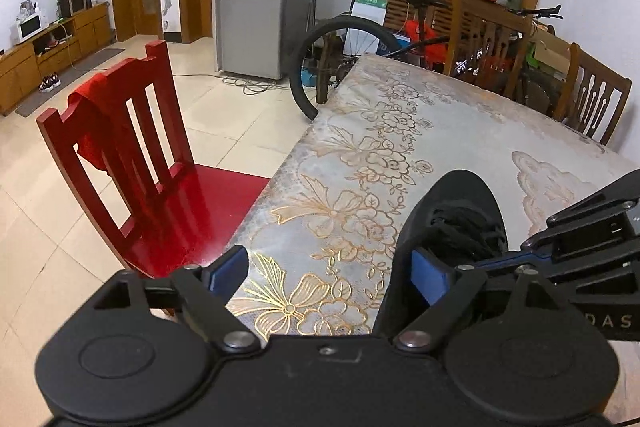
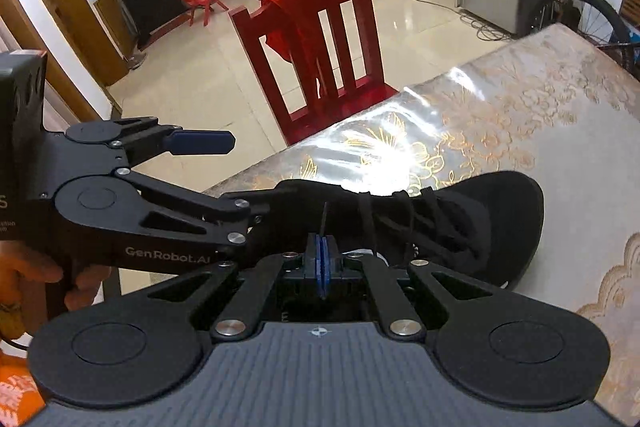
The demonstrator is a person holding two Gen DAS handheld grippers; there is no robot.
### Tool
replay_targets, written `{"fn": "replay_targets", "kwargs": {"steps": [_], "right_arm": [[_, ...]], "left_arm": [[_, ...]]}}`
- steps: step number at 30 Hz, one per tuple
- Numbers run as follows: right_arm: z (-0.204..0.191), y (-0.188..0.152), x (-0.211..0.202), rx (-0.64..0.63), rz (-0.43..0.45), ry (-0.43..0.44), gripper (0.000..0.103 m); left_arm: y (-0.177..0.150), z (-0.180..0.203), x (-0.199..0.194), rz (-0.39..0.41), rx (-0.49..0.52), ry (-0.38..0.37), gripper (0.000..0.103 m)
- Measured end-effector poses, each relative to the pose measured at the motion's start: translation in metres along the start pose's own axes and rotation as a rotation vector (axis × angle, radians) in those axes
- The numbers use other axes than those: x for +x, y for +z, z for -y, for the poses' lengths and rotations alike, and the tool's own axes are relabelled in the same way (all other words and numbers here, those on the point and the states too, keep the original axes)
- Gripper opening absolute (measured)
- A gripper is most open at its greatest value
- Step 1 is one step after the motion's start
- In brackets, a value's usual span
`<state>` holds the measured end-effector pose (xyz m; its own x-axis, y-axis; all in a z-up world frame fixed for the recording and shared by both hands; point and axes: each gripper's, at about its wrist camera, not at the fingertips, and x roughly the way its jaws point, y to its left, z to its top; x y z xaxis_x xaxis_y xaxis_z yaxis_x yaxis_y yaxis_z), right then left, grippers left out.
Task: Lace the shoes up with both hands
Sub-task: 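Hold the sneaker upright with the left gripper while the right gripper grasps its heel, then hold the black sneaker with the left gripper while the right gripper grips its heel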
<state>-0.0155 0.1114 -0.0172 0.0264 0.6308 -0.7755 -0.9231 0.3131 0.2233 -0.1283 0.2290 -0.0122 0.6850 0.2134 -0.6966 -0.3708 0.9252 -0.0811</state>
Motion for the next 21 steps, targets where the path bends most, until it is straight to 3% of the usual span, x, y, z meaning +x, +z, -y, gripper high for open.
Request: {"fn": "replay_targets", "kwargs": {"steps": [9, 17, 21], "right_arm": [[0.027, 0.013, 0.003, 0.191, -0.028, 0.06, 0.001], [0.027, 0.015, 0.0, 0.109, -0.063, 0.106, 0.002], [0.03, 0.018, -0.002, 0.101, -0.059, 0.081, 0.002]], "left_arm": [[0.001, -0.009, 0.004, -0.016, -0.04, -0.016, 0.087], [0.0, -0.006, 0.004, -0.016, -0.014, -0.014, 0.087], [0.001, -0.005, 0.005, -0.018, -0.007, -0.013, 0.087]]}}
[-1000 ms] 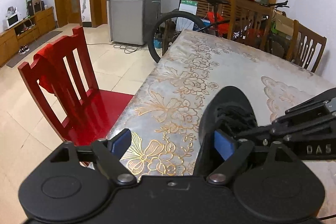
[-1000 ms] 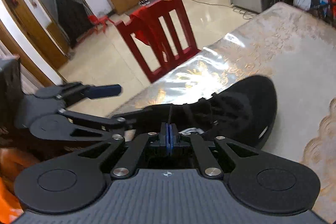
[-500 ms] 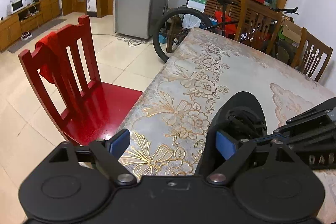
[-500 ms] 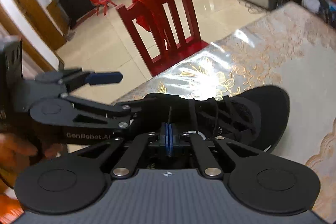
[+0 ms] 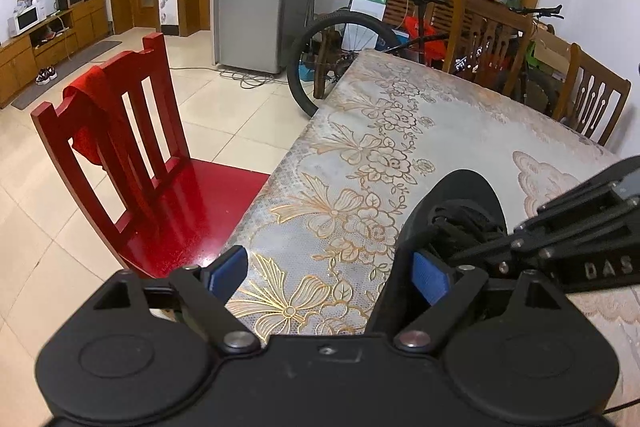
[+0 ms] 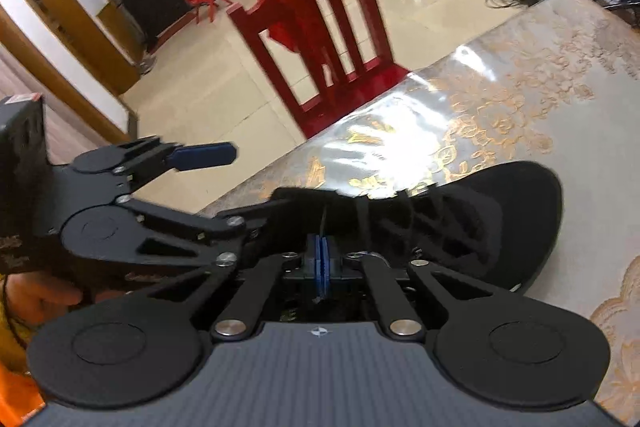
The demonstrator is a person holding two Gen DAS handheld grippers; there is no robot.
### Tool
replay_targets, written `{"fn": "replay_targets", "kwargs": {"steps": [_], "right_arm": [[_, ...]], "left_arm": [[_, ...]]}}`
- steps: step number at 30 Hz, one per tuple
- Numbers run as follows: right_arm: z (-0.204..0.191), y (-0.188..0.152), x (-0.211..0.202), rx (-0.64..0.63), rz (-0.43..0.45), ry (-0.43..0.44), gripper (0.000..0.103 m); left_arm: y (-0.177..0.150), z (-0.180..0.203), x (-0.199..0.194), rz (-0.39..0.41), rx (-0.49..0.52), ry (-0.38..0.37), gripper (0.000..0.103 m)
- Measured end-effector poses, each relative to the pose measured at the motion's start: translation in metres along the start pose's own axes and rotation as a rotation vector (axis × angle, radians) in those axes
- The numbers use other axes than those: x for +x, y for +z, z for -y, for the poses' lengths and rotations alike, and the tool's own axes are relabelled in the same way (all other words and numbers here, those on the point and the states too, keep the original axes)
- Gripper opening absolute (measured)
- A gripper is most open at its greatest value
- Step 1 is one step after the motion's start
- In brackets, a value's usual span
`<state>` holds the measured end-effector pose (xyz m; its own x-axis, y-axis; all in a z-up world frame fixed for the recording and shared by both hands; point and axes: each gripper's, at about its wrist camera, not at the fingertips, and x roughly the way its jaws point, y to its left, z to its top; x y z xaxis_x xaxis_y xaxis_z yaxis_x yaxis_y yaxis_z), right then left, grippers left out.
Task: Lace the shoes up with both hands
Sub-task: 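Hold the black sneaker with the left gripper while the right gripper grips its heel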
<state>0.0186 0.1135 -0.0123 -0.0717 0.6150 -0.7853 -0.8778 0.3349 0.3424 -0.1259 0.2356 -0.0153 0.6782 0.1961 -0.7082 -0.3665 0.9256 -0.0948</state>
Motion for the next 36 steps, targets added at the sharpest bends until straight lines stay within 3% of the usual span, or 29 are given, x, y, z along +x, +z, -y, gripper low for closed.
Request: {"fn": "replay_targets", "kwargs": {"steps": [15, 27, 36], "right_arm": [[0.0, 0.001, -0.005, -0.046, -0.015, 0.073, 0.002], [0.016, -0.001, -0.003, 0.052, 0.028, 0.005, 0.002], [0.016, -0.007, -0.005, 0.076, 0.051, 0.091, 0.002]], "left_arm": [[0.001, 0.003, 0.003, -0.007, 0.021, -0.001, 0.087], [0.0, 0.005, 0.006, -0.017, 0.031, 0.0, 0.087], [-0.002, 0.009, 0.008, -0.026, 0.061, 0.014, 0.087]]}}
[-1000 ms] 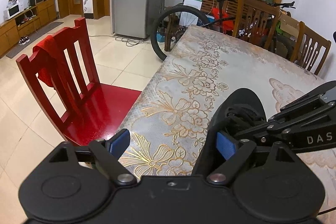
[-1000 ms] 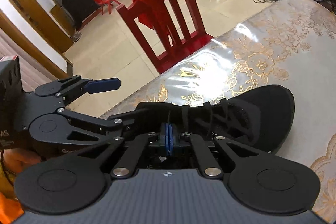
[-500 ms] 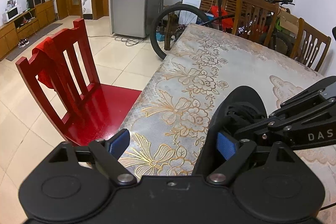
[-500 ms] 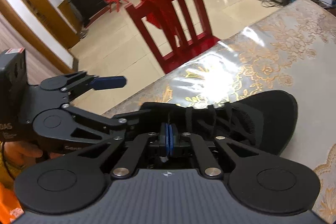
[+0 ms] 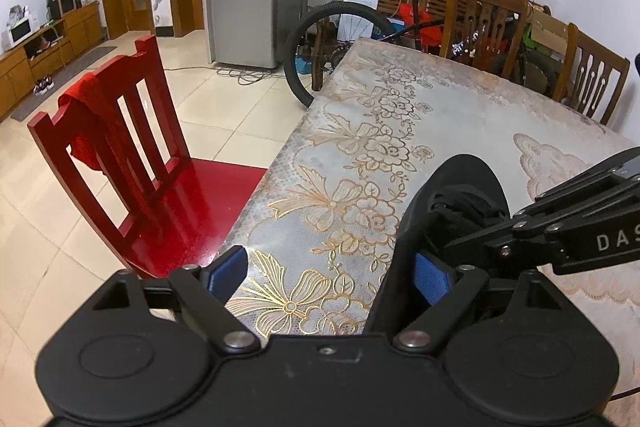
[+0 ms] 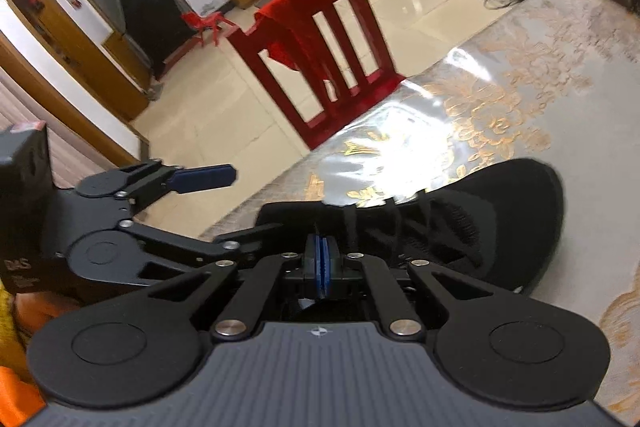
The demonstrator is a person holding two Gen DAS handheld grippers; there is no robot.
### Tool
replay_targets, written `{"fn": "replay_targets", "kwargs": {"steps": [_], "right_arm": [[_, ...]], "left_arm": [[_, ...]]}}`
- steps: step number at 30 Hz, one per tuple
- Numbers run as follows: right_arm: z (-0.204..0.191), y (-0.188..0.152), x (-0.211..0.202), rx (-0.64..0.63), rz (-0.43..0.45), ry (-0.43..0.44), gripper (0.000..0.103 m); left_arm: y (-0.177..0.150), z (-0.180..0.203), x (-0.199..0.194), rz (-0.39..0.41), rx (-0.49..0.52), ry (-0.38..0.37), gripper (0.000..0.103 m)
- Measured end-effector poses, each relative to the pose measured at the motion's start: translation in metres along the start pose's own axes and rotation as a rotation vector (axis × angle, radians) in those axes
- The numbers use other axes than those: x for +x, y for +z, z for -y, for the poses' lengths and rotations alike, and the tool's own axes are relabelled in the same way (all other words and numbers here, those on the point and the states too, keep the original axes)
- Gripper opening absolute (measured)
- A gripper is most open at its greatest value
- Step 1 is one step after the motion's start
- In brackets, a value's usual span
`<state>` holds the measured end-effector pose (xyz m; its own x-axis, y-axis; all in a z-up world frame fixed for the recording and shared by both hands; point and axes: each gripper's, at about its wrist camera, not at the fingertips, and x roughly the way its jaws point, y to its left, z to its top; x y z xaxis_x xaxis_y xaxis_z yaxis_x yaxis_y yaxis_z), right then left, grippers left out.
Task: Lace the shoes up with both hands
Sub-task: 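Hold the black sneaker with the left gripper while the right gripper grips its heel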
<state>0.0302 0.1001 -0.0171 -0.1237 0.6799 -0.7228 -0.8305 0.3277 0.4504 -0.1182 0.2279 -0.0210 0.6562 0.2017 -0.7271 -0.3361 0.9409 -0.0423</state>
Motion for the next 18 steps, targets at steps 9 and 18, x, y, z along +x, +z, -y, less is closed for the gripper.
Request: {"fn": "replay_targets", "kwargs": {"steps": [9, 18], "right_arm": [[-0.002, -0.005, -0.001, 0.029, 0.054, -0.017, 0.002], [0.007, -0.006, -0.013, 0.075, 0.103, -0.051, 0.002]], "left_arm": [[-0.002, -0.001, 0.002, -0.005, 0.016, 0.022, 0.085], [-0.001, -0.001, 0.002, -0.008, 0.02, 0.015, 0.085]]}}
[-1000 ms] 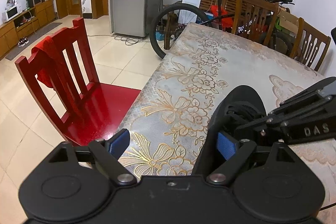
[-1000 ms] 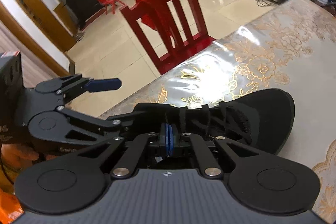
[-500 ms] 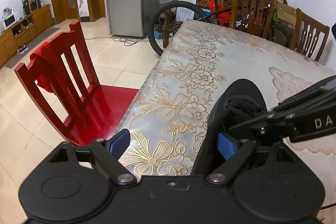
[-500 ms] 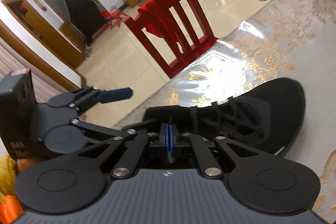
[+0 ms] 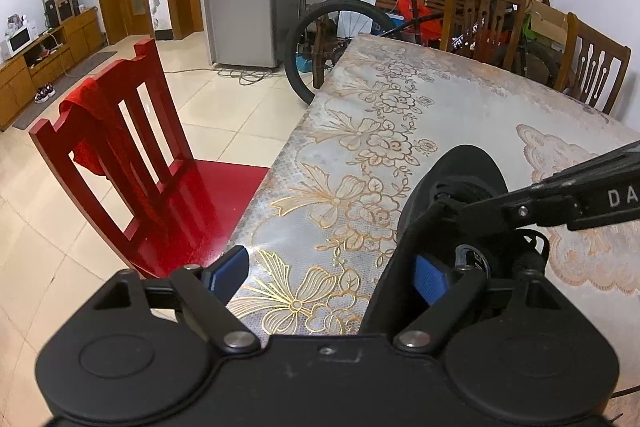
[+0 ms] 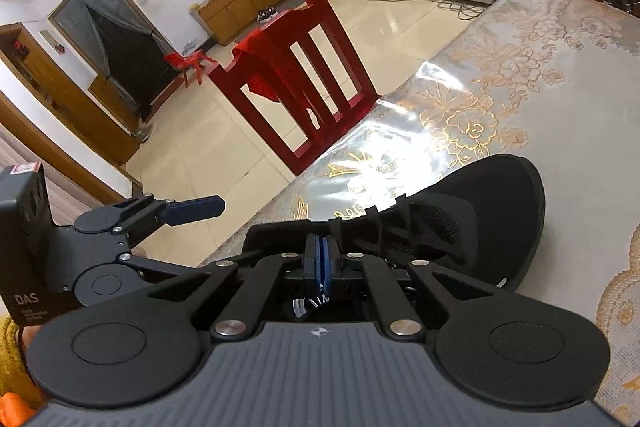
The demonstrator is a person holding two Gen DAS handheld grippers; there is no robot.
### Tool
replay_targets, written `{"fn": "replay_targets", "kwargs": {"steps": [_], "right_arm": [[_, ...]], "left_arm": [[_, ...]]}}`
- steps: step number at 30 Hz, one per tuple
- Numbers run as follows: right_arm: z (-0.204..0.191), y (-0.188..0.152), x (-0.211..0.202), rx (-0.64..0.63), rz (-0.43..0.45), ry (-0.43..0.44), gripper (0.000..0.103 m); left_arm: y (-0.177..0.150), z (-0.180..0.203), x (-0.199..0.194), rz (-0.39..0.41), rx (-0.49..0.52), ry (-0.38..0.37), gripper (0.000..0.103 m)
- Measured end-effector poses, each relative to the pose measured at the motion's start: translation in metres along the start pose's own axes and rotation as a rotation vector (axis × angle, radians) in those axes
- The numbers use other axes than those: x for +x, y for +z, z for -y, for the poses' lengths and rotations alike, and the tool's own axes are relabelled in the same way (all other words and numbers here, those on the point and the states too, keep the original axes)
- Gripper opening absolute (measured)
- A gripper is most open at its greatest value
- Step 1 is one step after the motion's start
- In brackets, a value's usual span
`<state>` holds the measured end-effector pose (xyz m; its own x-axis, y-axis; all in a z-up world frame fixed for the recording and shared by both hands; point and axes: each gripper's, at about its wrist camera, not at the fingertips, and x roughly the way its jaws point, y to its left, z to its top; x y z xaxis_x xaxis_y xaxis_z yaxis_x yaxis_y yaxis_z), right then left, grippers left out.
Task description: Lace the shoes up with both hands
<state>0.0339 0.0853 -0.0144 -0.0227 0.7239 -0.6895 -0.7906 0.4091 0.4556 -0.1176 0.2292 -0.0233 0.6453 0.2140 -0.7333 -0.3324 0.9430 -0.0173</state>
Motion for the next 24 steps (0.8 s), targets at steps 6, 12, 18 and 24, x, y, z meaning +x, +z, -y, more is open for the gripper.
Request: {"fn": "replay_targets", "kwargs": {"steps": [6, 12, 18, 24], "right_arm": [[-0.004, -0.005, 0.006, -0.013, -0.01, 0.003, 0.002], [-0.005, -0.005, 0.009, -0.014, 0.033, 0.013, 0.002], [-0.001, -0.005, 0.007, -0.001, 0.033, 0.053, 0.011], [-0.008, 0.019, -0.012, -0.104, 0.06, 0.074, 0.037]], "left_arm": [[-0.001, 0.001, 0.001, -0.001, 0.007, -0.002, 0.085], [-0.004, 0.004, 0.004, -0.02, 0.033, 0.0, 0.082], [-0.014, 0.011, 0.003, -0.02, 0.094, 0.008, 0.081], [-0.02, 0.006, 0.003, -0.036, 0.077, -0.036, 0.081]]}}
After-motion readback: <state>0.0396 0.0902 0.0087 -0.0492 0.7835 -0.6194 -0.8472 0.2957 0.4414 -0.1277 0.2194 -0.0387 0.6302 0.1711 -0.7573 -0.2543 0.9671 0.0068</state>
